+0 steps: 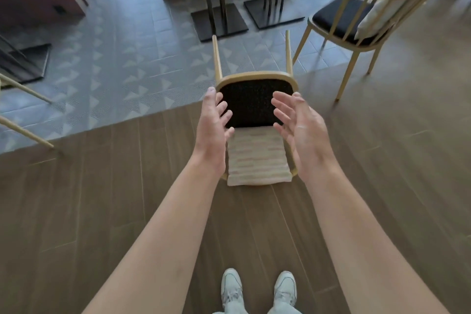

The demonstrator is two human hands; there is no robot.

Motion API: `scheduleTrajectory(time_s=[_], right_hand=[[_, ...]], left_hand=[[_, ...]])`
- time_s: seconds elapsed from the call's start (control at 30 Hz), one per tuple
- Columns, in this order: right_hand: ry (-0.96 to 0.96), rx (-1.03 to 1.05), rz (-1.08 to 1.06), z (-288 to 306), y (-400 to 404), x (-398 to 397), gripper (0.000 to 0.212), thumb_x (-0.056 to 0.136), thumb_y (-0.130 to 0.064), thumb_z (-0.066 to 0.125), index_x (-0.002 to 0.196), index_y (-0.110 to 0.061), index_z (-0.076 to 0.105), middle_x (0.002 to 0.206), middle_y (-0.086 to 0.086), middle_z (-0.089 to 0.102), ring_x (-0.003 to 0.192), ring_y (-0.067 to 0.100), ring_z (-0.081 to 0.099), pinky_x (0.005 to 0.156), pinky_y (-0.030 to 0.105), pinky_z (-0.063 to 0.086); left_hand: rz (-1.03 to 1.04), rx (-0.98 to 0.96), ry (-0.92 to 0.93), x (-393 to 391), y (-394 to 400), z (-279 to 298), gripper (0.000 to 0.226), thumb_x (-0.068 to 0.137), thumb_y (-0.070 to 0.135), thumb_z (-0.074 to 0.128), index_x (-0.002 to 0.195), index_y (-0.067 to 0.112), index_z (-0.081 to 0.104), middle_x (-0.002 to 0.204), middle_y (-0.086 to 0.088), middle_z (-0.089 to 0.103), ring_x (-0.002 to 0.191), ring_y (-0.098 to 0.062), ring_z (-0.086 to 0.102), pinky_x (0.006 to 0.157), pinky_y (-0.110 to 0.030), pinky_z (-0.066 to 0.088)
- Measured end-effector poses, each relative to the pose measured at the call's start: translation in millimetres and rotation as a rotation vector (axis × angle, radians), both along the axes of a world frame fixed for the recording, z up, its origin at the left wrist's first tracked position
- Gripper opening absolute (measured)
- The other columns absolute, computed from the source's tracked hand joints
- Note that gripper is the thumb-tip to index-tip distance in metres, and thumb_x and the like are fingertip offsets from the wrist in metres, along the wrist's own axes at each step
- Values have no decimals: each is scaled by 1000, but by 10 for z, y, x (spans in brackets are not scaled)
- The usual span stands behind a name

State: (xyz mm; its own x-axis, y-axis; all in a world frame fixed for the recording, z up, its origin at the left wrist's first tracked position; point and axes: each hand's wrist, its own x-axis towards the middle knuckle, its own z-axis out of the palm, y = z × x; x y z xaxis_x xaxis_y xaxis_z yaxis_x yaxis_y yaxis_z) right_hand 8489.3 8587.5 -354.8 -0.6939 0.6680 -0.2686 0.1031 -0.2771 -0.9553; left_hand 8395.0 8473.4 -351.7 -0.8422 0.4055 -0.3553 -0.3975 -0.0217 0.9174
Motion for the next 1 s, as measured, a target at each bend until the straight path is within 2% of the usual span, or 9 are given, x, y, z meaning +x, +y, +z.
scheduleTrajectory(time_s=[0.13,0.33,0.53,0.67,0.9,1.0], right_hand=[[-21,-58,-1,-902,-5,-30,36,106,-41,41,126,-28,67,128,-10,67,123,7,59,112,41,44],[-76,-131,-51,-2609,25,61,34,107,-38,40,124,-27,67,125,-8,68,120,10,61,109,41,46],[-63,-218,-120,-3959,150,-29,32,106,-36,42,121,-25,69,120,-7,71,116,9,64,106,40,49],[-75,-308,-177,-4955,230,-164,32,106,-36,44,115,-22,71,116,-3,74,112,11,67,102,38,52],[-71,-516,-462,-6139,355,-524,23,101,-26,55,111,-13,71,106,2,76,103,15,72,91,33,57],[-85,-560,-508,-6480,369,-675,20,99,-22,58,108,-11,70,106,3,76,100,16,72,89,31,57]], left_hand=[[-34,-25,-13,90,34,-914,61,104,57,29,154,22,39,155,-2,45,135,-17,49,113,-44,39],[-37,-73,-106,235,275,-2722,60,104,56,34,154,24,38,152,0,48,131,-16,53,114,-48,40],[26,-49,-154,135,494,-4091,57,104,55,37,149,23,44,144,2,54,125,-14,58,111,-46,43],[84,-17,-248,51,641,-5060,53,102,54,42,143,22,51,136,1,60,121,-16,61,107,-44,47],[267,57,-471,-45,828,-6327,36,99,43,57,124,17,63,121,-6,70,111,-20,68,100,-42,52],[278,77,-546,-50,838,-6700,33,98,37,60,123,15,64,119,-9,70,110,-23,68,101,-43,52]])
